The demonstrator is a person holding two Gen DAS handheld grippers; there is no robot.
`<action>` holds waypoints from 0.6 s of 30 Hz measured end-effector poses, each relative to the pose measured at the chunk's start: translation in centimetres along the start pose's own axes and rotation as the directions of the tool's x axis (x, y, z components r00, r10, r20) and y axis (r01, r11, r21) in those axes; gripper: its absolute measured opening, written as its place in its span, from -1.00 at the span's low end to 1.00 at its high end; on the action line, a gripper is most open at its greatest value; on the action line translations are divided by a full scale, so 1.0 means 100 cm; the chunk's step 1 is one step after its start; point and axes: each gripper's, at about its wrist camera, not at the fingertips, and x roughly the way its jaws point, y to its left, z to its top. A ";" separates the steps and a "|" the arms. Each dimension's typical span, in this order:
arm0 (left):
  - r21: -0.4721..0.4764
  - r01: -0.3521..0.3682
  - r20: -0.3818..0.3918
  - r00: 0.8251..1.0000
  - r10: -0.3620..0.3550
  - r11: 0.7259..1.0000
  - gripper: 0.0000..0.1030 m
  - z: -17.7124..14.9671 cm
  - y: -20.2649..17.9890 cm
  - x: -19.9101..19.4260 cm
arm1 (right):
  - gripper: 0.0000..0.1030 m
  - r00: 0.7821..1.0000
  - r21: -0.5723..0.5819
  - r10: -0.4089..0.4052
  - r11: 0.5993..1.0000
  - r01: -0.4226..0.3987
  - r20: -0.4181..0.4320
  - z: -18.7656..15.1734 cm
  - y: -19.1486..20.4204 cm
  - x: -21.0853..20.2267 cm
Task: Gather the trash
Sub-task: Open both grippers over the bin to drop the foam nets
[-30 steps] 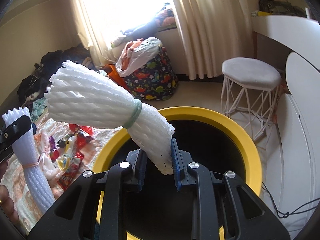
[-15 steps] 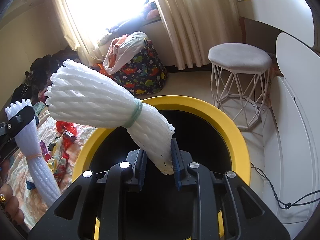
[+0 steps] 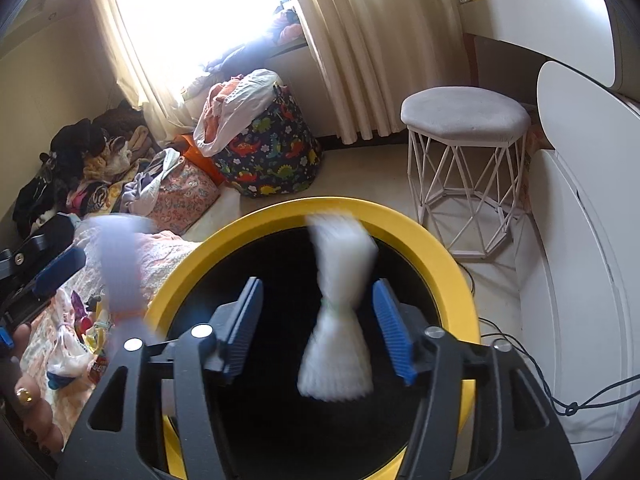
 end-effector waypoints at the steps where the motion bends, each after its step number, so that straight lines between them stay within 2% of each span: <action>1: -0.002 -0.004 0.004 1.000 0.004 1.000 0.53 0.000 0.000 -0.001 | 0.17 1.000 -0.003 0.000 1.000 0.000 0.003 0.000 0.001 0.000; 2: -0.006 -0.008 0.011 1.000 0.008 1.000 0.68 0.000 0.001 -0.003 | 0.22 1.000 -0.005 0.000 1.000 0.001 0.007 0.000 0.002 -0.001; 4: -0.006 -0.024 0.028 0.999 0.024 1.000 0.78 0.001 0.003 -0.008 | 0.31 1.000 -0.009 0.001 1.000 -0.001 0.016 0.000 0.004 -0.003; 8: -0.010 -0.062 0.049 0.997 0.062 0.998 0.78 0.002 0.009 -0.018 | 0.47 0.999 -0.018 0.006 1.000 -0.005 0.035 0.001 0.010 -0.007; 18: -0.034 -0.138 0.072 0.987 0.141 0.990 0.78 -0.003 0.034 -0.043 | 0.61 0.997 -0.072 0.037 0.997 -0.033 0.062 -0.001 0.041 -0.016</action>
